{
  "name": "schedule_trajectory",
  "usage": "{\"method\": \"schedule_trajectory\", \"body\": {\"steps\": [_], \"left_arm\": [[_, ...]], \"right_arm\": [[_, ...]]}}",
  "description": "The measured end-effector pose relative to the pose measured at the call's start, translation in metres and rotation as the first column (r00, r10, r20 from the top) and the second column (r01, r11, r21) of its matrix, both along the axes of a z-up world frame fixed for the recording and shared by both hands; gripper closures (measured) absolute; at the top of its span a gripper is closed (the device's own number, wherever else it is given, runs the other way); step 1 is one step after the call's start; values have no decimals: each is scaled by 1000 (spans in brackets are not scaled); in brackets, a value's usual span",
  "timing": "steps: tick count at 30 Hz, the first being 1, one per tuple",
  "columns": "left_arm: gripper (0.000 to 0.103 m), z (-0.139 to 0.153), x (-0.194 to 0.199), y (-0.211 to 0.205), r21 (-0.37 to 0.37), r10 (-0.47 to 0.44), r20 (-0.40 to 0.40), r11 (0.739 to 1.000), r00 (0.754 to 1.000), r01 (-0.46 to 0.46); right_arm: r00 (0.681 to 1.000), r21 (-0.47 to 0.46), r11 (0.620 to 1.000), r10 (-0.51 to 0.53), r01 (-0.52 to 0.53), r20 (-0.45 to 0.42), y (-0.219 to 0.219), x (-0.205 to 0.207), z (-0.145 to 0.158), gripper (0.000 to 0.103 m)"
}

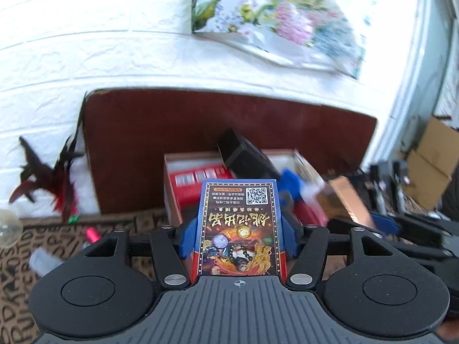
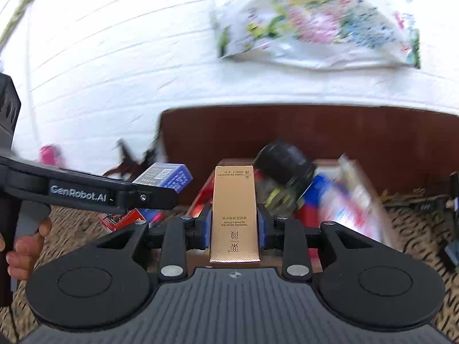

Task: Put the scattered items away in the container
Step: 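Carry both boxes over the cardboard box and open both grippers to drop them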

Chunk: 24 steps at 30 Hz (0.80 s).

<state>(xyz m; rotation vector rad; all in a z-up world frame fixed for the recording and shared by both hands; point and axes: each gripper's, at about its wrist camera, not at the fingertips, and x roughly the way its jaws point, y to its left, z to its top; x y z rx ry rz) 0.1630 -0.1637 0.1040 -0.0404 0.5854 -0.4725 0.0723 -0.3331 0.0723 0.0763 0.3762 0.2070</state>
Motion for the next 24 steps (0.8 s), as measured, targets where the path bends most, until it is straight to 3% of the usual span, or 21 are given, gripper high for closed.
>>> {"method": "schedule_trajectory", "body": {"steps": [6,13,14,15,17,20,24], "left_arm": [[42,-16,72,-28,-1,19,-73,1000,997,-19],[42,-41,113,-51,-52,0,-144,999,990,-8],[31,-44,114,-52,-55,0,-147,998,989,-8],[28,-47,115,-52,-58,3,-146,998,989,-11],[13,-48,111,-47,-61,4,-123,998,992,-11],[10,-43,102,-37,-61,9,-70,998,997,-13],[9,-40,95,-36,-48,-6,-89,999,996,2]], "right_arm": [[997,20,997,-74,74,-11,-28,59,2,69],[992,30,994,-106,109,-71,-40,119,-17,69],[991,31,993,-112,115,-77,-41,127,-21,69],[989,28,992,-120,122,-84,-42,133,-25,67],[984,19,989,-147,150,-104,-44,139,-29,50],[986,33,987,-153,155,-61,-51,123,-31,38],[986,39,986,-156,159,-65,-52,109,-30,32]]}}
